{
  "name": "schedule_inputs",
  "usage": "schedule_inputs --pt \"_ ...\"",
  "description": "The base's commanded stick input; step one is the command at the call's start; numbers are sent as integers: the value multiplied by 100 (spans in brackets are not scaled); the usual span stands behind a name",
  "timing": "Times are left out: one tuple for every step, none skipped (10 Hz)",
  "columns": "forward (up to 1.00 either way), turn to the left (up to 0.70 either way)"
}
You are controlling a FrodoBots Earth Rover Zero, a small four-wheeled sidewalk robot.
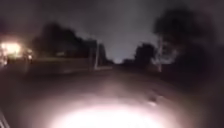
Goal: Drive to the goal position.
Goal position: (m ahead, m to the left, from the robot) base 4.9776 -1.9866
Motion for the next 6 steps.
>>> schedule_inputs --pt "70 0" --pt "70 0" --pt "70 0" --pt "70 0" --pt "70 0" --pt "70 0"
